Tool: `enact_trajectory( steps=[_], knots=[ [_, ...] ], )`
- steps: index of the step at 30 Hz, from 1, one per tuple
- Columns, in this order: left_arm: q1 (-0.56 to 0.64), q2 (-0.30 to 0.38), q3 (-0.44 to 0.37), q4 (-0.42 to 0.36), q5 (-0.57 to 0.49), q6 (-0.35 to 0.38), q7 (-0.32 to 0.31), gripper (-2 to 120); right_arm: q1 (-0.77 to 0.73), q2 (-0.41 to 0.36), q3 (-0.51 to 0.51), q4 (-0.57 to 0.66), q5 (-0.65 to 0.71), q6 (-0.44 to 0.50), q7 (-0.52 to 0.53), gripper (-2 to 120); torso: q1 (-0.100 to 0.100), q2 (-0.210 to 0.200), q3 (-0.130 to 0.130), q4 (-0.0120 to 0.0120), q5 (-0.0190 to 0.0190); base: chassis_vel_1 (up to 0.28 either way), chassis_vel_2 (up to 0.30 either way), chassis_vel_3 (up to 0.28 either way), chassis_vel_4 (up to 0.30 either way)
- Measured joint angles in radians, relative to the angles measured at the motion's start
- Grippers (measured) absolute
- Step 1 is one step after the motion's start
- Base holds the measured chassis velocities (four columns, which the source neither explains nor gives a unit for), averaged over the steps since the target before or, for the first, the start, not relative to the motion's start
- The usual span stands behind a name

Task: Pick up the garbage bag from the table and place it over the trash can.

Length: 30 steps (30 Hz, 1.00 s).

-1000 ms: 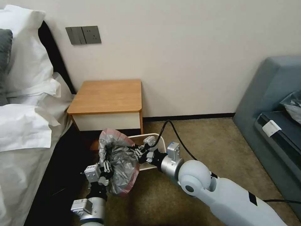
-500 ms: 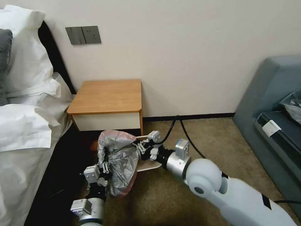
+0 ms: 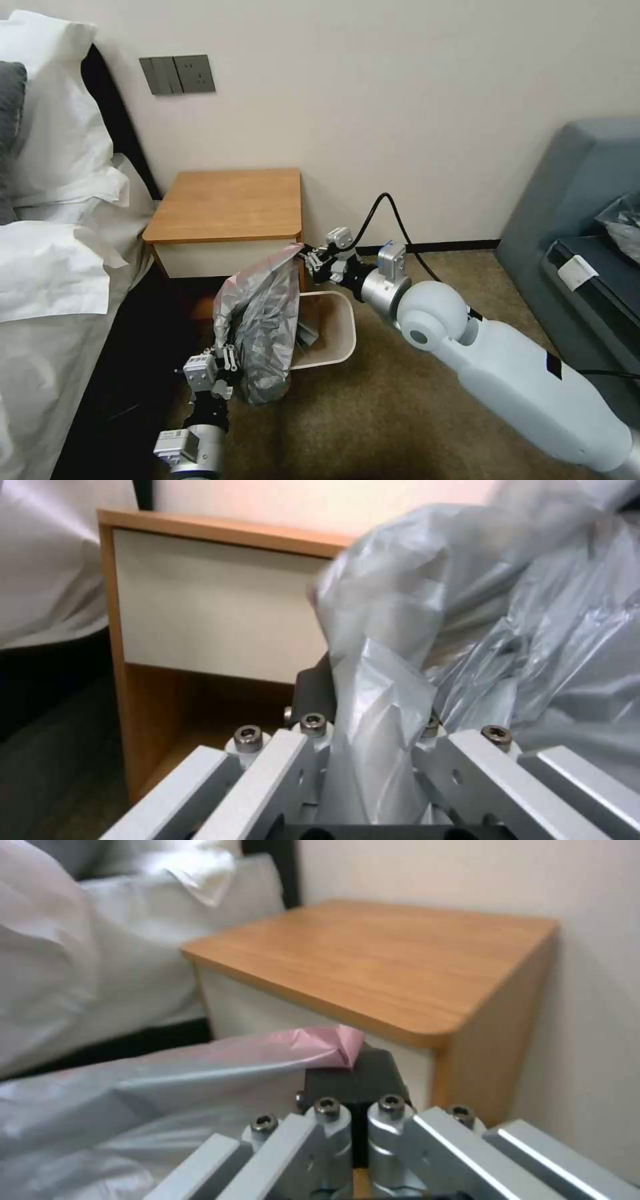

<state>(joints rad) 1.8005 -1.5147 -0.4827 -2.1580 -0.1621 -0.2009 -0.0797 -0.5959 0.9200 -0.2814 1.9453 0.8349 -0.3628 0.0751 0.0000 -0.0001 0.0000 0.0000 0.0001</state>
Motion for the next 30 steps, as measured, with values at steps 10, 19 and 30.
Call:
enact_trajectory(
  steps=[10, 19, 30],
  knots=[
    [-0.001, 0.015, 0.0, -0.001, -0.004, -0.005, 0.001, 7, 0.009, -0.065, -0.006, -0.024, -0.023, -0.009, -0.014, 0, 0.0, 0.0, 0.0, 0.0, 0.0, 0.0, 0.0, 0.0, 0.0],
    [-0.003, 0.013, -0.001, -0.001, -0.012, -0.004, -0.004, 7, -0.016, -0.136, 0.025, -0.009, -0.051, -0.031, -0.06, 7, 0.0, 0.0, 0.0, -0.0001, -0.0001, 0.0, 0.0, 0.0, 0.0],
    [-0.019, 0.005, -0.017, -0.011, -0.042, 0.018, -0.021, 7, -0.188, -0.258, 0.172, 0.106, -0.079, -0.013, -0.142, 48, 0.0, 0.0, 0.0, -0.0001, 0.0001, 0.0, 0.0, 0.0, 0.0]
  ],
)
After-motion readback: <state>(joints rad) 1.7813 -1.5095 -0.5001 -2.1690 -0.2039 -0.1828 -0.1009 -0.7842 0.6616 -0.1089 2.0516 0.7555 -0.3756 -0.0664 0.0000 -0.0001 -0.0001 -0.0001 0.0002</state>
